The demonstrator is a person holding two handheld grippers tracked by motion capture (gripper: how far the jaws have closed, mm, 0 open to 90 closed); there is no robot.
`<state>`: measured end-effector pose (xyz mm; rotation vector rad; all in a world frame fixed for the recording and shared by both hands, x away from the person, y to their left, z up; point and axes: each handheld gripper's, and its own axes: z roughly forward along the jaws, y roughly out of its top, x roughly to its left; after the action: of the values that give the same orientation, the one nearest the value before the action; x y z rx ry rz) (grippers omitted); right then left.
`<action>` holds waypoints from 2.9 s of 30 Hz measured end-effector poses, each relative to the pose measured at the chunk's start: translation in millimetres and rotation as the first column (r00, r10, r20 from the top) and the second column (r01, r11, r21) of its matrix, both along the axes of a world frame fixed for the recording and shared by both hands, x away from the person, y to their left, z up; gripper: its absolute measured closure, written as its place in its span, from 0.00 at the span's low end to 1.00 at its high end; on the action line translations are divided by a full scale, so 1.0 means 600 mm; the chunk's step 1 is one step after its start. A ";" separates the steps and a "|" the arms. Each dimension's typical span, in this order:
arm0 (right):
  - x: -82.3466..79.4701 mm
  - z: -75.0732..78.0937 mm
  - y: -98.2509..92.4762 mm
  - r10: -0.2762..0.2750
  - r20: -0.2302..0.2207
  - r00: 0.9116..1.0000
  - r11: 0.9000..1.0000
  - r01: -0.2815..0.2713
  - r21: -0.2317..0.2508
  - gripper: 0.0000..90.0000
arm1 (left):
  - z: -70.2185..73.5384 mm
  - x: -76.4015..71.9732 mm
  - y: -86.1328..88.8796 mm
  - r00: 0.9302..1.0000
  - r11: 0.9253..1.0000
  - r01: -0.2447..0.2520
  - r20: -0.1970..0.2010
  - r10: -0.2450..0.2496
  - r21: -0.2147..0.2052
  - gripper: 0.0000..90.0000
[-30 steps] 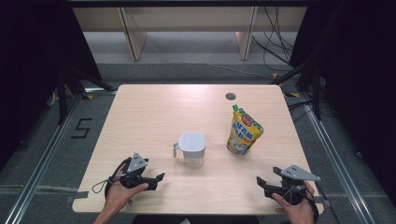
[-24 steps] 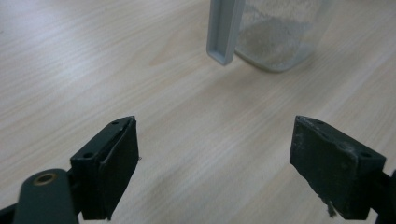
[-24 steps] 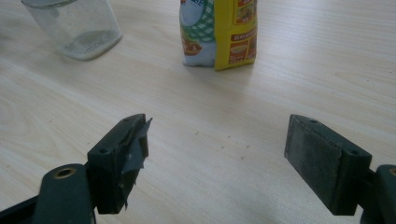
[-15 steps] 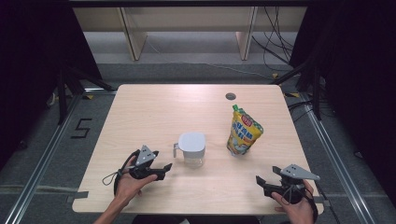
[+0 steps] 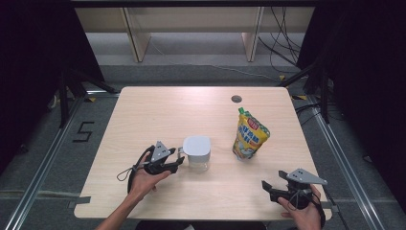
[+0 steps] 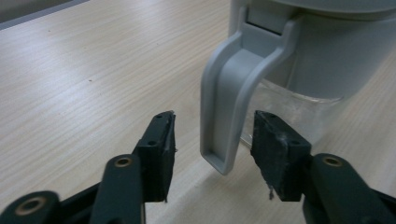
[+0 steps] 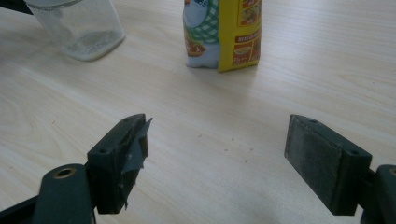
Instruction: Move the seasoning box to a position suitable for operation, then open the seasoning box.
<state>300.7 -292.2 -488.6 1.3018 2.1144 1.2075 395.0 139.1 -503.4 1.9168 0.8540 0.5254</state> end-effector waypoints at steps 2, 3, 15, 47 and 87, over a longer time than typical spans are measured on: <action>0.000 0.000 0.000 0.001 0.001 1.000 1.000 -0.001 -0.002 0.25 | -0.001 0.006 -0.001 1.000 1.000 0.003 0.005 -0.003 -0.024 0.62; 0.001 0.000 0.000 0.002 0.016 1.000 1.000 -0.002 -0.019 0.25 | 0.001 0.010 0.001 1.000 1.000 0.015 0.010 -0.015 -0.004 0.63; 0.001 -0.001 0.004 0.011 0.001 1.000 1.000 -0.011 0.002 0.25 | 0.002 0.017 -0.005 0.996 0.996 0.084 0.004 -0.084 0.033 0.78; -0.003 0.001 0.007 0.000 -0.005 1.000 1.000 0.000 0.013 0.25 | 0.009 -0.057 -0.025 0.970 0.970 0.241 -0.037 -0.239 0.038 0.78; 0.003 -0.002 0.002 0.021 0.024 1.000 1.000 -0.020 -0.016 0.25 | 0.040 -0.099 0.001 0.967 0.972 0.233 -0.099 -0.235 -0.036 0.35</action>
<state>302.7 -291.2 -490.1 1.2559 2.1213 1.2060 335.9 139.5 -479.4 2.0035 0.6824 0.2746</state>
